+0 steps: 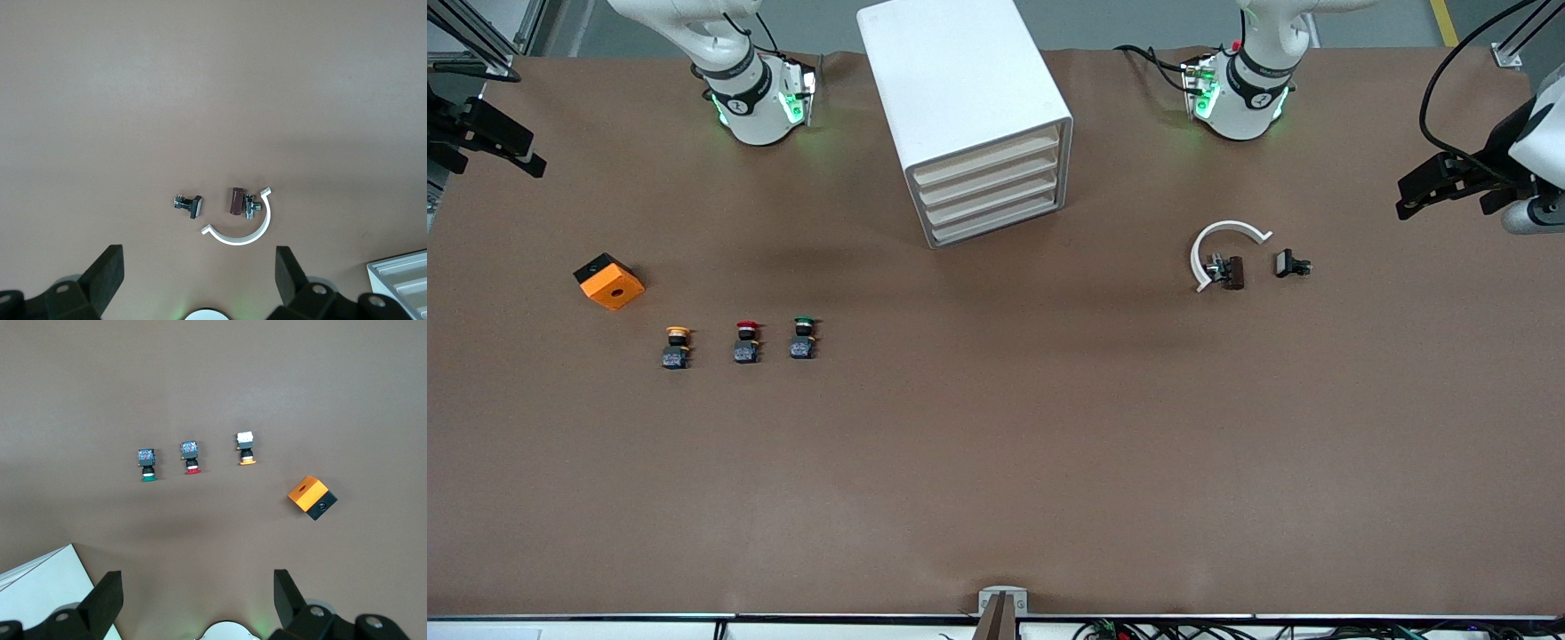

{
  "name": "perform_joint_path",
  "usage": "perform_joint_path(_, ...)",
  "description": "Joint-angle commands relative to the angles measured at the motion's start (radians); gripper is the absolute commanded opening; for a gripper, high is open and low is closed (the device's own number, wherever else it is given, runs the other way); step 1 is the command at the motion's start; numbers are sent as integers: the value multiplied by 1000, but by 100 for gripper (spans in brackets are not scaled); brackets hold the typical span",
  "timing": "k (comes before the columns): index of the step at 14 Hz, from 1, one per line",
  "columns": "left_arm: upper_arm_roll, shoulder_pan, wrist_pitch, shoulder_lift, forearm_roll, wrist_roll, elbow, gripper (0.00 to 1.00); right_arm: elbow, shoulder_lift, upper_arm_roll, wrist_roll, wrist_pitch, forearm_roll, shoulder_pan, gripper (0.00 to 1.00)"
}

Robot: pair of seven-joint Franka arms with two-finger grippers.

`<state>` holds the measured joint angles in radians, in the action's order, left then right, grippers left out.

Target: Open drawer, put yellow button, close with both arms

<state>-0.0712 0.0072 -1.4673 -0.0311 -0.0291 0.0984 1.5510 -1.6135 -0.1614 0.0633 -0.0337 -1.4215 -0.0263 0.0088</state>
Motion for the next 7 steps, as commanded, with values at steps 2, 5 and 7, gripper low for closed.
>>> perform_joint_path(2,-4,2,-8,-32,-14,-2,17,100,-9,-16,1,-9,-2,2,-1,100)
perform_joint_path(5,-4,2,-8,-35,-14,-9,26,100,-9,-18,1,-5,-4,2,-1,100)
perform_joint_path(7,-4,2,-8,-39,-12,-11,29,100,-11,-18,3,1,-4,2,-1,100)
